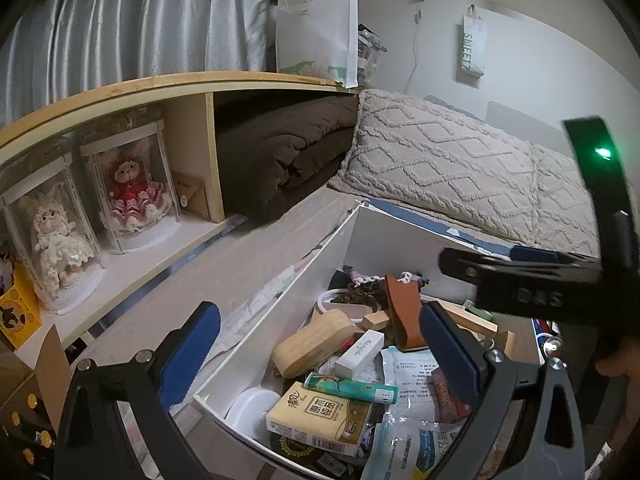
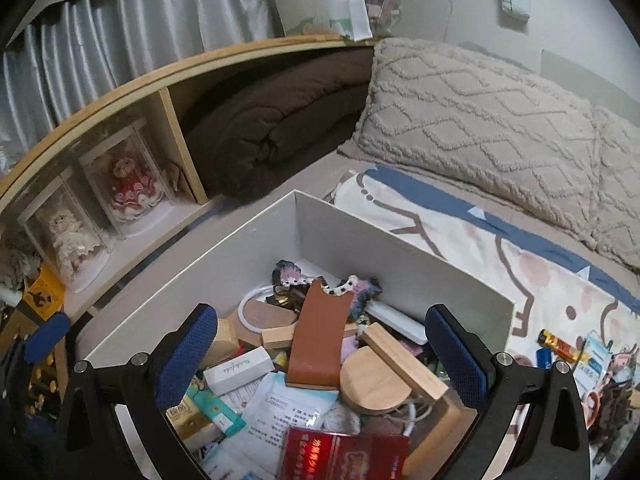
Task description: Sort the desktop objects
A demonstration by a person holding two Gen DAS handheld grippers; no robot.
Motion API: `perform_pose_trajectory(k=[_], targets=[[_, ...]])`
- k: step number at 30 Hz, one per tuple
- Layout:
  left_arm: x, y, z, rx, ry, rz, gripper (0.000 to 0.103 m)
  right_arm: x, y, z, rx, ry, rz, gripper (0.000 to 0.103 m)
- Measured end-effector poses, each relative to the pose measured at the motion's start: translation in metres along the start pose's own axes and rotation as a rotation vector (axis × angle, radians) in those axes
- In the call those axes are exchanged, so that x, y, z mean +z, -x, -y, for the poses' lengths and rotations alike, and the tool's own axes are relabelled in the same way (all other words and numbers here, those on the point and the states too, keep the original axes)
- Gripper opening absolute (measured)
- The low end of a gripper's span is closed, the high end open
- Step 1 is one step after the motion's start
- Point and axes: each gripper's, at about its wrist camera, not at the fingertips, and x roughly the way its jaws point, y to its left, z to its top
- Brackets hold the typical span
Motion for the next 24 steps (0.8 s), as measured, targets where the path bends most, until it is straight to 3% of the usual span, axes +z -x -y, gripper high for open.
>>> perform_pose_trajectory(k=[12, 24], targets=[[-0.001, 0.021, 0.013, 0.035, -0.02, 0.051, 0.103, -0.03, 0.055, 0.021, -0.024, 0.054, 0.093, 0.103], [-0.007, 0.047, 0.03, -0.001, -0.027, 0.079, 0.103, -0.062, 0.106, 0.047, -0.053, 0.07, 0.15, 0.103]])
